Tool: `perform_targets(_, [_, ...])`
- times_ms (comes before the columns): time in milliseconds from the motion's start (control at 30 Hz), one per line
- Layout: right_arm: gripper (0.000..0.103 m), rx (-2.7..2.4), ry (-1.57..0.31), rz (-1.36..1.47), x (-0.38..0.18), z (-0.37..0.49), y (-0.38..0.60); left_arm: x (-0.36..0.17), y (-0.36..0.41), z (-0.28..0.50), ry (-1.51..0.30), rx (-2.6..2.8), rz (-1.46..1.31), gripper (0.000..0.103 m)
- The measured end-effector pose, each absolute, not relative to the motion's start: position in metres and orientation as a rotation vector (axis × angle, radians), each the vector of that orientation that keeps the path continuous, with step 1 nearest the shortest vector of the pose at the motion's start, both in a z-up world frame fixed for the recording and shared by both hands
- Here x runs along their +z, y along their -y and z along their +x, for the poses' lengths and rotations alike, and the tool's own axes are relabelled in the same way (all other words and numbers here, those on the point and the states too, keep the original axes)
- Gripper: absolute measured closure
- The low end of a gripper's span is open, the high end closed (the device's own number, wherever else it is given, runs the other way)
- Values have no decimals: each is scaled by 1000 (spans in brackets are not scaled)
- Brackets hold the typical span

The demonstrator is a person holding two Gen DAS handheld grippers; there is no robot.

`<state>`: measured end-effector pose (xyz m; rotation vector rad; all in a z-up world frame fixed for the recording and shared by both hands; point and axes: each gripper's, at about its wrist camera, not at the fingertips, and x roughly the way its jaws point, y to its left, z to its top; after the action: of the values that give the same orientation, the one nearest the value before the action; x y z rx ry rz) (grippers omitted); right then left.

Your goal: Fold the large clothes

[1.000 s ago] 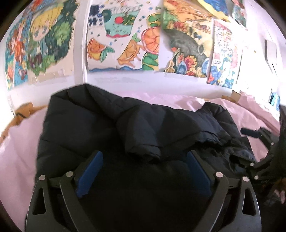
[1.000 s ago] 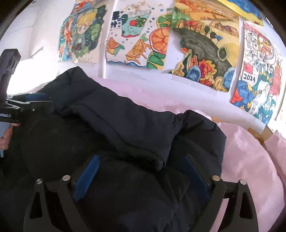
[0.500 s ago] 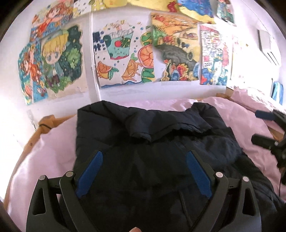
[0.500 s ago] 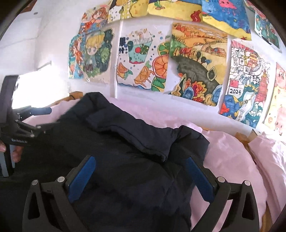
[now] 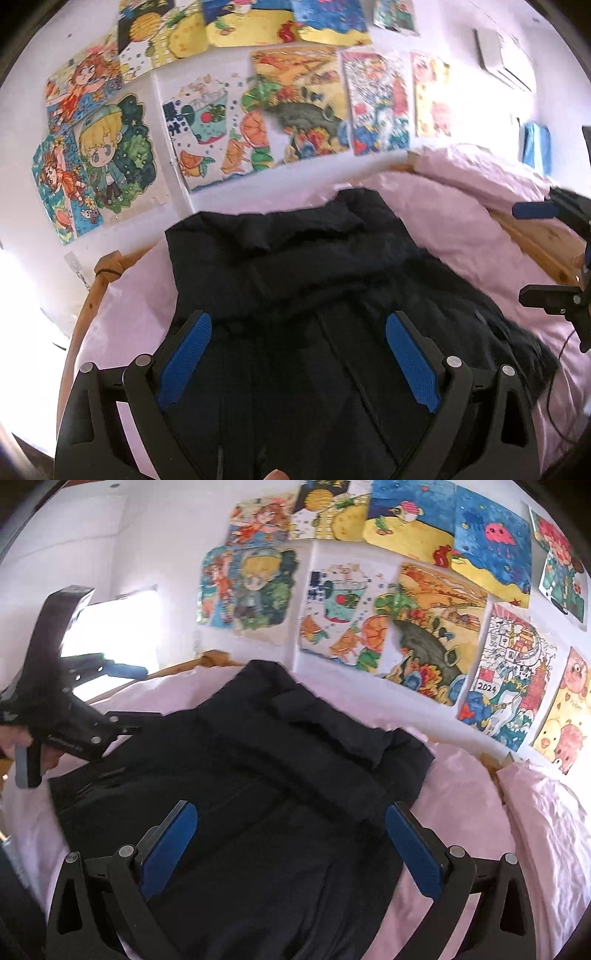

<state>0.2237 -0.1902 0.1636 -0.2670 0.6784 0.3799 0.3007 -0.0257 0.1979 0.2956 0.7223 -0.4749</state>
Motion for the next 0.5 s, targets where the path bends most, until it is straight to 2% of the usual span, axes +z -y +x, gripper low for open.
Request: perform_targets(500, [0,418,-846,-379,113,131,162,159,25,199,-746,-734,463,10])
